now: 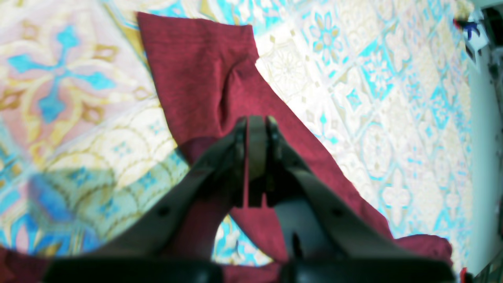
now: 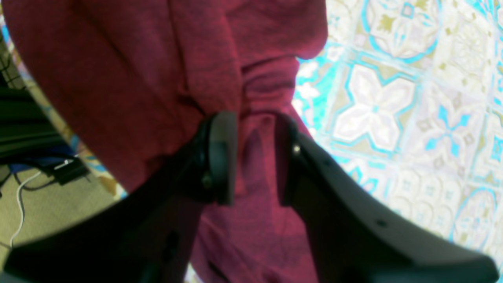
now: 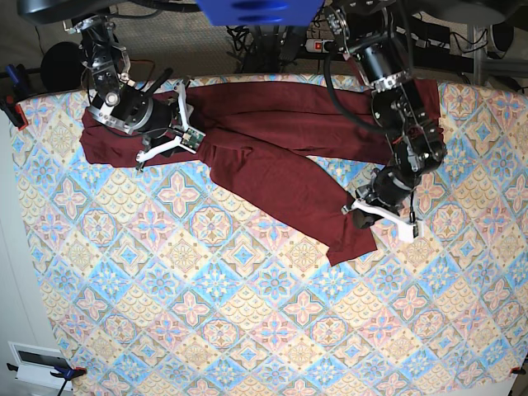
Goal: Layout the t-shirt on the table in an organized manner, then fold the t-shirt properly
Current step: 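Drag the grasped sleeve with the left gripper onto the folded body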
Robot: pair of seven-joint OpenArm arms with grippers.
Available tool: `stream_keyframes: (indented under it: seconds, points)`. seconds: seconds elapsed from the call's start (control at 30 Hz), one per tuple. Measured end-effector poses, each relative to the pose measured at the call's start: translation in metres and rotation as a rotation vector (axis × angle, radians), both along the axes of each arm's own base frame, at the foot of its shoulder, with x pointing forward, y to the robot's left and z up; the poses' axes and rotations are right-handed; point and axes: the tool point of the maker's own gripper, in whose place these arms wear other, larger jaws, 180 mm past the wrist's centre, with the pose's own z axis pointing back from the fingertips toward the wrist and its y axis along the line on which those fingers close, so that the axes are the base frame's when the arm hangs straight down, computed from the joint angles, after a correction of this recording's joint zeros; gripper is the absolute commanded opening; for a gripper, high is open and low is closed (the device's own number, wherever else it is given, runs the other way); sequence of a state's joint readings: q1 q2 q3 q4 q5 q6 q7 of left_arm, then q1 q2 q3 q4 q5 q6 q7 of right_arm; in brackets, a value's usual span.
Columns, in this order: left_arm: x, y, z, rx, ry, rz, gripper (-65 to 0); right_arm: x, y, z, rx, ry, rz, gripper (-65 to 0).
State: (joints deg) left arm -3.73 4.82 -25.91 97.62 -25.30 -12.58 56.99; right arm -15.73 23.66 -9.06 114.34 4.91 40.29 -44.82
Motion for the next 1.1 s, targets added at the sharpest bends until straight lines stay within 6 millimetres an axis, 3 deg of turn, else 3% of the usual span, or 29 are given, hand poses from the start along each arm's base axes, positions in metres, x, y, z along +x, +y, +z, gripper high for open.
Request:
stream_keyframes:
  seconds: [0.13,0.2,0.33,0.53,0.7,0.93,1.1]
  points:
    - [-0.013,0.01,0.021,0.035,-0.063,0.014,-65.0,0.0,0.0,0.0,0.001,0.0,0.0,-49.2]
    - [-0.017,0.014,0.021,0.052,-0.062,0.015,-64.9,0.0,0.0,0.0,0.0,0.0,0.0,-49.2]
    - [-0.019,0.016,-0.007,0.028,0.019,0.02,-63.2,-0.002,0.0,-0.001,0.0,0.005,0.0,-49.2]
    - [-0.006,0.036,-0.031,-0.093,0.121,0.223,-48.5,-0.002,0.0,-0.001,-0.001,0.006,0.001,-49.2]
    - [0.001,0.017,-0.047,-0.12,0.163,0.212,-43.3,-0.004,0.001,-0.002,0.002,0.009,0.003,-49.2]
    - [0.01,0.001,-0.072,-0.178,0.238,0.204,-42.9,-0.004,0.001,-0.002,0.002,0.009,0.003,-49.2]
    - [0.017,-0.005,-0.078,-0.204,0.249,0.196,-43.0,-0.004,0.001,-0.002,0.001,0.01,0.003,-49.2]
